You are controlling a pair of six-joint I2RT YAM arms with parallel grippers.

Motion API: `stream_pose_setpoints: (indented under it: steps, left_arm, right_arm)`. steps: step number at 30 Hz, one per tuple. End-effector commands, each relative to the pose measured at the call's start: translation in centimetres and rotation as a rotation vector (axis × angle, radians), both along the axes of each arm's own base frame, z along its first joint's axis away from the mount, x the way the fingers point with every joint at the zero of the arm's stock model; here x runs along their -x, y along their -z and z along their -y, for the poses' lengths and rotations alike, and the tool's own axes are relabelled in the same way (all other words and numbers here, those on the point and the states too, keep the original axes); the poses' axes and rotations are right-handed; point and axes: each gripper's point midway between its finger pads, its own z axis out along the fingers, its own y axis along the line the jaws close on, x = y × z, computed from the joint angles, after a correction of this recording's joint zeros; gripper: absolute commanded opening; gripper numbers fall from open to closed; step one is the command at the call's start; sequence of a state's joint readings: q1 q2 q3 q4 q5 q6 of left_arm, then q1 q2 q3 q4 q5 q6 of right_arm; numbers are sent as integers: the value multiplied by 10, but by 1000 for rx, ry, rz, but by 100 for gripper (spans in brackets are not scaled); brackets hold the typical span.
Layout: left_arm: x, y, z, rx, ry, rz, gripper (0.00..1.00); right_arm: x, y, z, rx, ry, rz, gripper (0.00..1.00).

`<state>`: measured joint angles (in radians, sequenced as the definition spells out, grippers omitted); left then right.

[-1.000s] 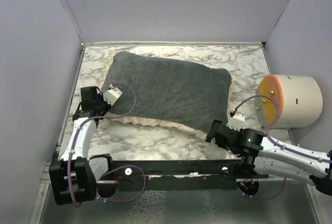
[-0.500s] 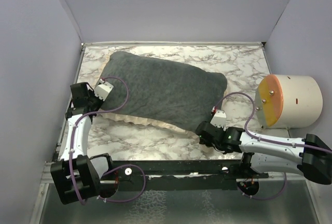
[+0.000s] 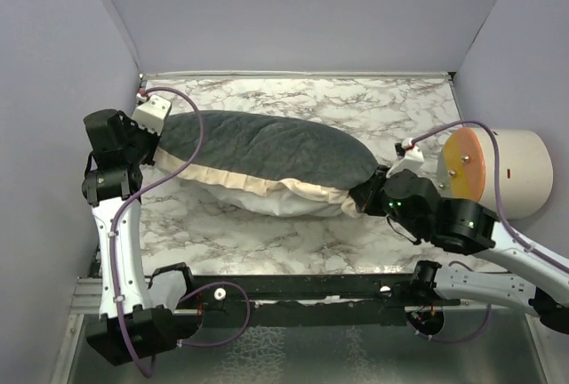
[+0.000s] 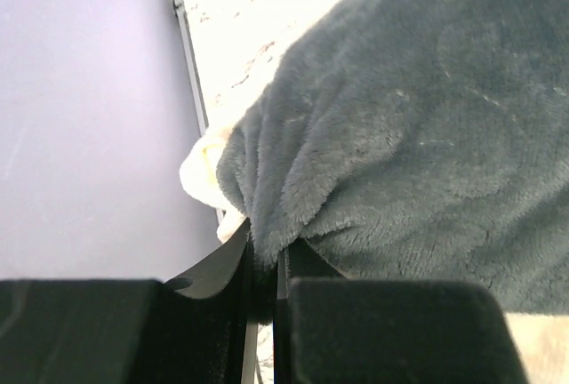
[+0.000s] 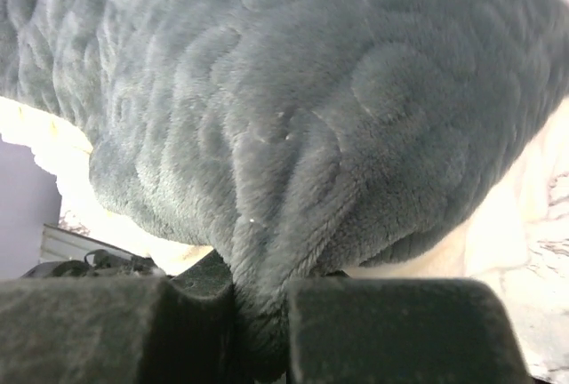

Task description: Remove the pillowcase from the pillow

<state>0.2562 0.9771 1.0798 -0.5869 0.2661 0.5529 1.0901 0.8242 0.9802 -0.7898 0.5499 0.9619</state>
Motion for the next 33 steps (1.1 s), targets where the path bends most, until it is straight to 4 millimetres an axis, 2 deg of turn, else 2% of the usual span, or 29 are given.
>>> stream_pose_setpoints:
  steps: [1, 8, 12, 14, 17, 20, 23, 27, 30, 32, 33]
  left_arm:
    - [15, -71, 20, 89, 21, 145, 0]
    - [47, -141, 35, 58, 72, 249, 0]
    - [59, -172, 45, 65, 112, 263, 0]
    - [69, -186, 57, 68, 175, 251, 0]
    - [68, -178, 68, 101, 243, 185, 1]
    - [45, -150, 64, 156, 234, 89, 0]
    - [16, -117, 57, 232, 203, -47, 0]
    - [-15, -83, 61, 279, 191, -151, 0]
    - [-31, -80, 72, 270, 190, -153, 0]
    - [-30, -93, 81, 287, 213, -138, 0]
    - [-28, -101, 84, 295, 220, -123, 0]
  right_arm:
    - [2, -50, 32, -2, 33, 91, 1]
    - [15, -112, 61, -91, 54, 135, 1]
    - [23, -146, 71, -174, 65, 137, 1]
    - [25, -164, 75, -218, 73, 146, 1]
    - [17, -165, 74, -217, 113, 165, 5]
    - [0, -148, 69, -183, 195, 175, 9]
    - [-17, -143, 46, -160, 204, 206, 9]
    - [-47, -128, 13, -46, 231, 216, 10]
    - [-91, -125, 2, -39, 201, 188, 2]
    - [-114, -120, -1, -92, 137, 135, 1]
    - [-119, -119, -3, -104, 116, 126, 1]
